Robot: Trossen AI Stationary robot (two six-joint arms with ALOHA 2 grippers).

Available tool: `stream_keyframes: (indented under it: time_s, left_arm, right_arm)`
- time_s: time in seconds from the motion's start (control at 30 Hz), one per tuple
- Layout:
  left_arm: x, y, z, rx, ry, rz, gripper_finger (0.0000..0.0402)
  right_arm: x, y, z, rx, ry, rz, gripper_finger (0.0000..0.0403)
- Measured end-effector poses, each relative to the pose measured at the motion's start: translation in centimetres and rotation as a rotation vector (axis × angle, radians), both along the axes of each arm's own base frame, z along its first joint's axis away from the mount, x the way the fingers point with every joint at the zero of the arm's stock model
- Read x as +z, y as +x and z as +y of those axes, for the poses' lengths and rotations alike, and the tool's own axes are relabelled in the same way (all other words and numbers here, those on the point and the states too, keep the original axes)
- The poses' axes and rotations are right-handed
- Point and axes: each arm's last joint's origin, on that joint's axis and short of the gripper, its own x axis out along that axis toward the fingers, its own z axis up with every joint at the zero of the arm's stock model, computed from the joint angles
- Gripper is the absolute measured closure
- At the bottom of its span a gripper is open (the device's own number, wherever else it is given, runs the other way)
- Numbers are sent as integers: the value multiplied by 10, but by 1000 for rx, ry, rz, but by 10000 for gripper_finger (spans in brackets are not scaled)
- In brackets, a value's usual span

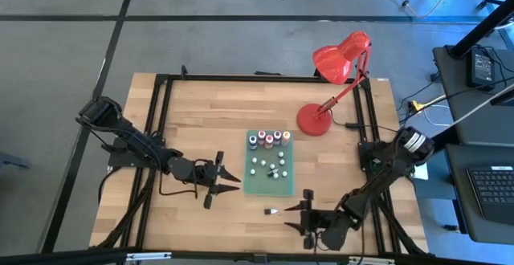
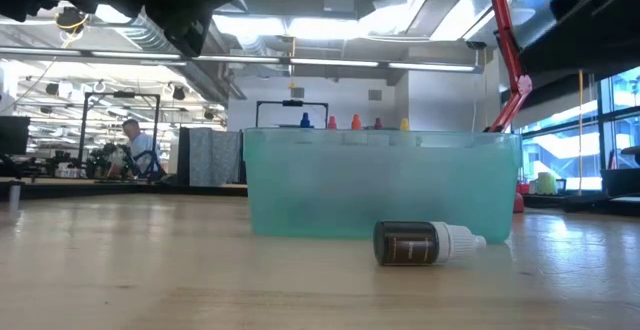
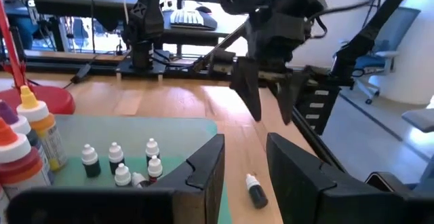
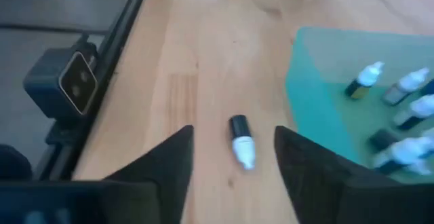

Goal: Pick & Place food coloring
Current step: Put the small brown food coloring bottle into the green bin

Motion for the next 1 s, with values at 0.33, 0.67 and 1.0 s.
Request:
stream_keyframes:
  time_s: [0.33, 0.67, 1.0]
  left_arm:
    - [0, 0, 0, -12, -27, 6, 299]
    - [-2, 0, 0, -11, -19, 17, 298]
    - [-2, 0, 0, -11, -15, 23, 295]
  right_arm:
    - [-38, 13, 2, -56, 25, 1, 135]
    - [-73, 33, -8, -96, 17, -6, 141]
    - [-88, 40, -13, -94, 59, 19, 142]
